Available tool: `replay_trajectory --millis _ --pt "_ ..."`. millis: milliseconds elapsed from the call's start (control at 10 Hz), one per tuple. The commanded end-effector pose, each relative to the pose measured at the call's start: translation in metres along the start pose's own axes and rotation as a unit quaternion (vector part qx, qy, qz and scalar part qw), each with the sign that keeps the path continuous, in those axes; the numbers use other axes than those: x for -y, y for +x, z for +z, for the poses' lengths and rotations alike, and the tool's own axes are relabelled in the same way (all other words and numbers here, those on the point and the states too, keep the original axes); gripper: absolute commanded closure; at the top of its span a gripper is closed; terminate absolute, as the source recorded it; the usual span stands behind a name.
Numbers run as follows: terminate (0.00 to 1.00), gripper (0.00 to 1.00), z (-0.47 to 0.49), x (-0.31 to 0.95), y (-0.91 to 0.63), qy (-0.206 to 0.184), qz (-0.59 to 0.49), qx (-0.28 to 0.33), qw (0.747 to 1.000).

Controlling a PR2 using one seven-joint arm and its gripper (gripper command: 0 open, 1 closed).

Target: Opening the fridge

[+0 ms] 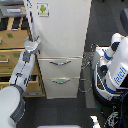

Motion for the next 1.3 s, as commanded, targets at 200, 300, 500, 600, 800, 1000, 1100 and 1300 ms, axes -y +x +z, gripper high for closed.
replay_trajectory --millis 200,300,500,600,800,1000,1100,1300 --pt "0.0 1.0 -0.045 -0.015 -0.004 -0.034 0.0 -0.009 0.999" --pt "0.0 1.0 -0.046 -0.015 -0.004 -0.033 0.0 -0.01 0.999" --pt "0.0 1.0 -0.05 -0.017 -0.004 -0.033 0.003 -0.013 0.999" --pt "0.0 1.0 -0.053 -0.017 -0.002 -0.033 0.003 -0.015 0.999" --pt "0.0 1.0 -0.06 -0.019 -0.004 -0.033 0.004 -0.022 0.999" --pt "0.0 1.0 -0.06 -0.019 -0.011 -0.039 0.004 -0.024 0.999" --pt "0.0 1.0 -0.058 -0.016 -0.019 -0.04 -0.001 -0.026 0.999" --pt "0.0 1.0 -0.04 0.034 -0.086 -0.039 -0.095 -0.039 0.994"
